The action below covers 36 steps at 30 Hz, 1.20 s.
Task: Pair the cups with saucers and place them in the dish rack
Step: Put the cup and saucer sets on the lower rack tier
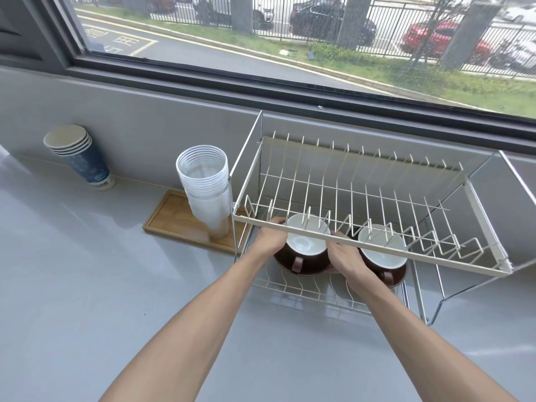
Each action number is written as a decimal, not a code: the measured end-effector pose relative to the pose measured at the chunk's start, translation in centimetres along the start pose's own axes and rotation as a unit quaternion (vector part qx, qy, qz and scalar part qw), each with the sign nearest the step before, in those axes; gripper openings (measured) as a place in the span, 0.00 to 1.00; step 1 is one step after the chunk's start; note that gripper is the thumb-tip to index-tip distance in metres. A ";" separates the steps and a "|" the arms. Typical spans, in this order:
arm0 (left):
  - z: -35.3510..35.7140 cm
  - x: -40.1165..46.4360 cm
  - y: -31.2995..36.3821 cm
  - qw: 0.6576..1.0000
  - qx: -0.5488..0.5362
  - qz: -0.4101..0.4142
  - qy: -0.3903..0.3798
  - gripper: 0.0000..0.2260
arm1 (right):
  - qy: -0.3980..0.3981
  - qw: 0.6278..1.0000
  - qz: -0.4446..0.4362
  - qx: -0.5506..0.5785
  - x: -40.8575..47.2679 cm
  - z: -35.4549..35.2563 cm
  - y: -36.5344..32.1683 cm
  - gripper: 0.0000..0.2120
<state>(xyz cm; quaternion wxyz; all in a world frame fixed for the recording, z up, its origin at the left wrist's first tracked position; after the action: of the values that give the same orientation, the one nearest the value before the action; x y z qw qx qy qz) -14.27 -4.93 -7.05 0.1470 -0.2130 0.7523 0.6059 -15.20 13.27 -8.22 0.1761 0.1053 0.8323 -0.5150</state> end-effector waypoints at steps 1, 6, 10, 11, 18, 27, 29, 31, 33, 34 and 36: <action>0.0 0.1 0.0 1.000 0.000 -0.001 0.002 0.20 | 0.001 1.000 -0.001 -0.005 0.1 0.0 0.0 0.21; -0.1 0.5 0.1 1.000 -0.003 0.003 0.009 0.20 | 0.008 1.000 0.003 -0.025 0.4 0.0 -0.2 0.16; -0.2 0.5 0.1 1.000 0.005 0.003 0.010 0.18 | 0.005 0.999 0.008 -0.033 0.2 0.1 -0.6 0.16; -0.3 0.4 0.1 1.000 0.009 0.002 0.013 0.18 | 0.004 0.999 0.007 -0.036 0.1 0.1 -0.7 0.17; -0.4 -0.7 0.7 0.997 0.073 -0.002 0.018 0.17 | 0.005 0.999 -0.011 -0.038 -1.5 -0.3 -0.6 0.18; -1.1 -5.2 2.6 0.970 0.240 0.030 -0.017 0.22 | 0.017 0.989 -0.079 -0.121 -6.3 -3.0 -1.9 0.16; -0.9 -6.4 2.9 0.958 0.283 0.036 -0.034 0.22 | 0.022 0.989 -0.066 -0.134 -7.5 -3.9 -1.7 0.19; -0.5 -7.5 3.3 0.939 0.338 0.053 -0.045 0.21 | 0.023 0.981 -0.067 -0.180 -8.8 -4.8 -1.6 0.19; 0.3 -8.7 3.8 0.917 0.388 0.075 -0.051 0.20 | 0.029 0.968 -0.073 -0.240 -10.0 -5.8 -1.3 0.19; 0.8 -9.2 4.1 0.907 0.408 0.088 -0.053 0.20 | 0.037 0.961 -0.073 -0.263 -10.5 -6.2 -1.2 0.19; 2.2 -10.1 4.9 0.891 0.436 0.115 -0.054 0.20 | 0.062 0.953 -0.065 -0.290 -11.2 -7.2 -0.9 0.19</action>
<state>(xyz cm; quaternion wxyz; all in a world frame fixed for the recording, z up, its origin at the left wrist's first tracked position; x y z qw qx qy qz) -8.06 -0.53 1.42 0.1945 -0.0060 0.9510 0.2403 -6.58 19.37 -0.02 0.1130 0.0271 0.9602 -0.2539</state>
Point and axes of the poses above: each hand's wrist, its own x-axis towards the middle knuckle, its own z-axis out of the palm, y = z × x, the point moved 4 cm from there along x, towards the middle knuckle, and after that the axes turned 2 degrees about -x, right-handed, at the moved point
